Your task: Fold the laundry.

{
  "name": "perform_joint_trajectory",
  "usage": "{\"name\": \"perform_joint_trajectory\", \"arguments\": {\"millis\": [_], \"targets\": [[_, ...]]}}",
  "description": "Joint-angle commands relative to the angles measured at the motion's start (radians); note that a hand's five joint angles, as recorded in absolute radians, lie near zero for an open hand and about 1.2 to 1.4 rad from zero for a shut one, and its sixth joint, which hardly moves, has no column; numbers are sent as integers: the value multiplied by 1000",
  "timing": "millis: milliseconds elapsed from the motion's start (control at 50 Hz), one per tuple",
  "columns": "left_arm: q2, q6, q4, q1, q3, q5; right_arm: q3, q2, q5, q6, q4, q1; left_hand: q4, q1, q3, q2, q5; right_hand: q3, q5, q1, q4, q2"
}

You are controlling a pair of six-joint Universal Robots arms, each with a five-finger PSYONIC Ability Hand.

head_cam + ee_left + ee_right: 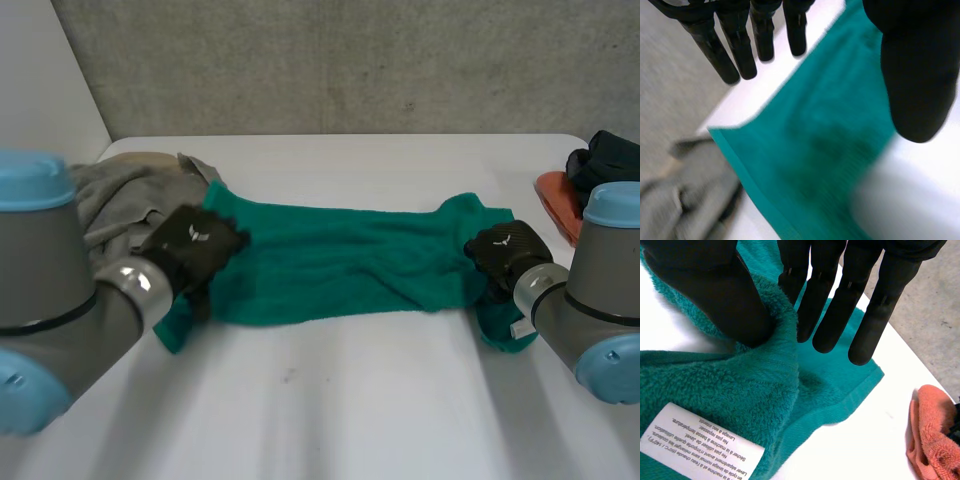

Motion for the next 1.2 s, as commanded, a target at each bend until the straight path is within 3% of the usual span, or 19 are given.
{"name": "perform_joint_trajectory", "arguments": {"millis": [20,120,240,320,560,720,780,800,820,1000,1080,1200], "targets": [[-1,4,-22,67,-123,28,-3,9,0,-6,30,15,252,236,217,255,250,144,163,214,137,151],[-93,22,18,123,-113,42,-2,15,12,-6,30,27,272,257,238,275,271,126,145,197,120,134],[-191,90,49,176,-34,46,3,15,20,-6,30,32,61,45,27,64,59,126,145,197,120,134],[-227,99,67,177,12,40,7,15,18,-10,30,35,-15,-31,-50,-12,-17,126,145,197,120,134],[-329,139,170,173,120,26,16,18,12,-44,32,40,29,13,-6,32,27,126,145,197,120,134],[-388,237,202,188,169,40,15,26,12,-49,30,43,313,297,279,316,311,126,145,197,120,134],[-394,239,207,193,184,62,13,26,17,-49,32,43,715,699,680,717,713,126,145,197,120,134],[-389,234,207,193,187,75,9,28,18,-50,32,43,998,982,963,1001,996,126,145,197,120,134],[-386,231,204,191,186,83,9,29,18,-50,32,41,1055,1040,1021,1058,1053,126,145,197,120,134],[-227,142,163,177,109,166,-22,23,18,-41,75,33,1056,1040,1022,1059,1054,155,175,226,149,163],[-121,64,121,185,80,172,-68,-12,18,-47,188,26,1056,1040,1022,1059,1054,212,231,282,205,219],[110,-151,64,222,77,184,-183,-175,2,-32,406,-37,1056,1040,1022,1059,1054,212,231,282,205,219]]}}
